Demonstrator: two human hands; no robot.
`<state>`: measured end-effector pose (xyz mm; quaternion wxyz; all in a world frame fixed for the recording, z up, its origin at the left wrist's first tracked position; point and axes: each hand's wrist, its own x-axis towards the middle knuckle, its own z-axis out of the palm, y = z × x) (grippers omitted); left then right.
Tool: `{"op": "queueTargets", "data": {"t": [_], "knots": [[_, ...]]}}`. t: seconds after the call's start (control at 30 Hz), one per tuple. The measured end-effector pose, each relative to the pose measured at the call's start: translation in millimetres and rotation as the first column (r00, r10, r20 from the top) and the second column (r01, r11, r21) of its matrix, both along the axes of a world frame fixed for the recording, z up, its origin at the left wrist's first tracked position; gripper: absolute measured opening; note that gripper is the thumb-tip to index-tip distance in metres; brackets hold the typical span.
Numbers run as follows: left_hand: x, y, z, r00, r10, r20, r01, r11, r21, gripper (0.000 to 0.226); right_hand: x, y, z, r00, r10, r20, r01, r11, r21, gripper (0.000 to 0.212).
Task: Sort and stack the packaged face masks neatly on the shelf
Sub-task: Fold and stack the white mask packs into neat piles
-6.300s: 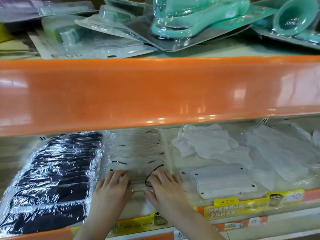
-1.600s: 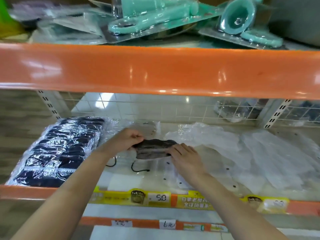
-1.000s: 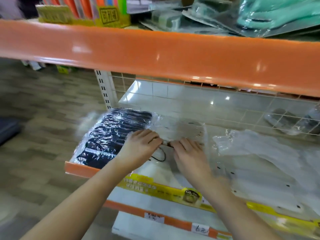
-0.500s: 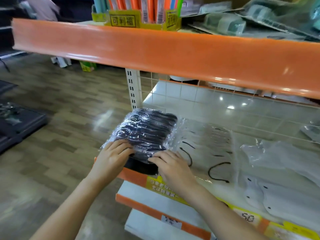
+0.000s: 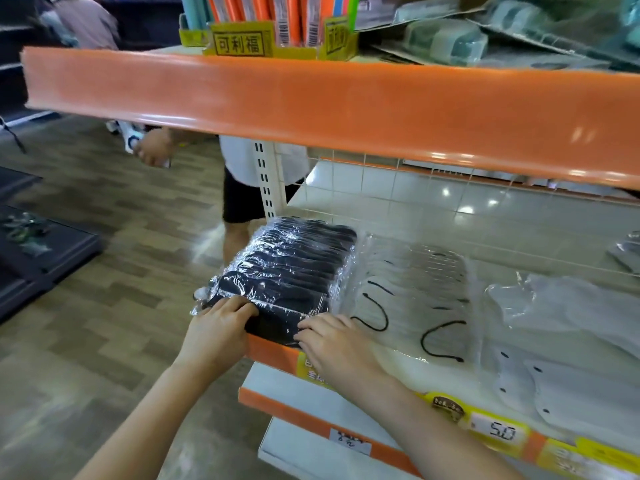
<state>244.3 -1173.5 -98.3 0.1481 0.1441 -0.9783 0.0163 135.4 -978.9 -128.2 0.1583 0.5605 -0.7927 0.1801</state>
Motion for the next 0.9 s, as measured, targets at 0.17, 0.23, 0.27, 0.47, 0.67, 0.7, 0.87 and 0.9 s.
{"op": "queueTargets", "data": {"t": [0.17, 0.23, 0.27, 0.47, 0.67, 0.7, 0.87, 0.9], "knots": [[-0.2, 8.7, -7.0, 1.0, -0.01, -0.005, 0.01, 1.0, 0.016, 0.042, 8.3, 10.9, 1.6, 1.0, -0.009, -0.022, 0.009, 1.0, -0.007, 0.015], [0.3, 12.9, -10.7, 1.0, 0.003, -0.017, -0.002, 1.0, 0.024, 0.041, 10.7, 14.8, 1.9, 1.0, -0.006, -0.009, 0.005, 1.0, -0.012, 0.025], [0.1, 15.8, -11.1, 1.0, 0.013, -0.026, -0.013, 1.0, 0.025, 0.041, 10.6, 16.4, 1.6, 1.0, 0.006, 0.004, -0.006, 1.0, -0.009, 0.025], [-18.2, 49.7, -3.8, 0.995, -0.001, -0.096, 0.002, 1.0, 0.018, 0.039, 1.6, 34.5, 11.4, 0.995, -0.056, 0.077, 0.057, 0.998, -0.014, 0.026], [-62.4, 111.1, 4.5, 0.973, -0.172, -0.152, 0.181, 0.982, 0.048, 0.028, -20.6, 78.8, 19.0, 0.953, -0.293, 0.076, 0.296, 0.954, -0.039, 0.028], [-70.3, 121.3, 3.9, 0.972, -0.188, -0.139, 0.197, 0.979, 0.056, 0.026, -25.0, 88.4, 18.2, 0.938, -0.338, 0.079, 0.342, 0.939, -0.039, 0.029], [-106.8, 176.5, 3.3, 0.963, -0.266, -0.042, 0.269, 0.959, 0.092, 0.016, -44.8, 144.4, 17.5, 0.863, -0.498, 0.086, 0.503, 0.862, -0.062, 0.028], [-113.9, 187.9, 2.5, 0.958, -0.284, -0.023, 0.285, 0.955, 0.082, 0.016, -48.9, 155.7, 16.9, 0.848, -0.523, 0.086, 0.528, 0.848, -0.051, 0.027]]}}
